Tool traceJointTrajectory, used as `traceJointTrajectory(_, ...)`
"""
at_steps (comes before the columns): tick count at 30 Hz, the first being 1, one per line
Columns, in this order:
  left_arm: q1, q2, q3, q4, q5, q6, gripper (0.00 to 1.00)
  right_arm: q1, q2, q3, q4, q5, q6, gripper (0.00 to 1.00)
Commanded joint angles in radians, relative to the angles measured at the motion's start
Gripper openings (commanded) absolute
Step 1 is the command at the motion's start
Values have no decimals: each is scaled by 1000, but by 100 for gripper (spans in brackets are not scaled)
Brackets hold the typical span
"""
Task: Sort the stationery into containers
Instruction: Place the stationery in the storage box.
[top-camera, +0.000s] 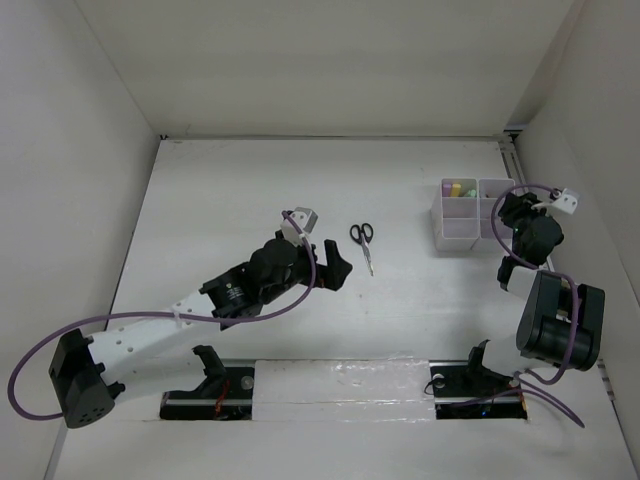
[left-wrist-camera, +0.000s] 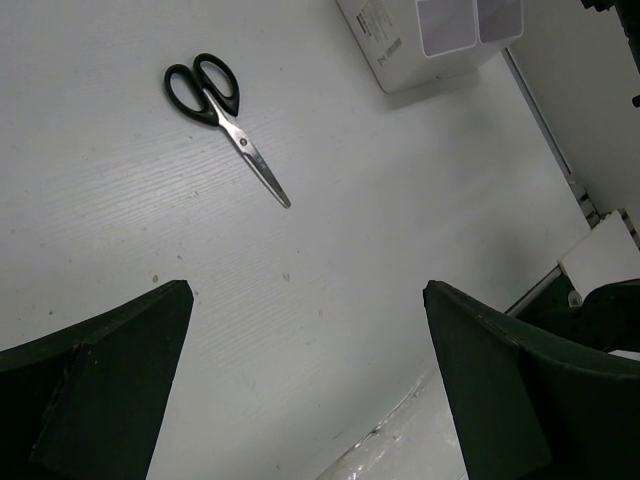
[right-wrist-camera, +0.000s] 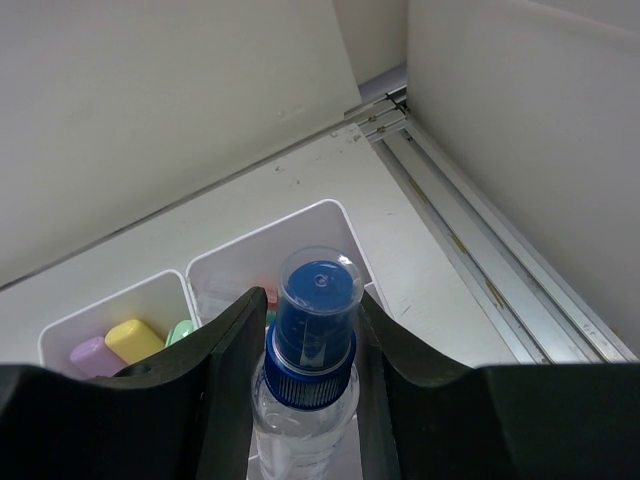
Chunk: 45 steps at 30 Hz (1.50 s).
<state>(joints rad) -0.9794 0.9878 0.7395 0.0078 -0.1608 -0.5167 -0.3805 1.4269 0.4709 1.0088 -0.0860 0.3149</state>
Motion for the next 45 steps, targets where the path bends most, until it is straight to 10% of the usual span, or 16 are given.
traceJointTrajectory(1, 2, 3, 49, 17, 3, 20, 100, -6, -13, 46, 27, 6, 12, 28)
traceJointTrajectory(45, 2, 58, 77, -2, -16, 20, 100, 14, -103, 90, -182, -8, -83, 9)
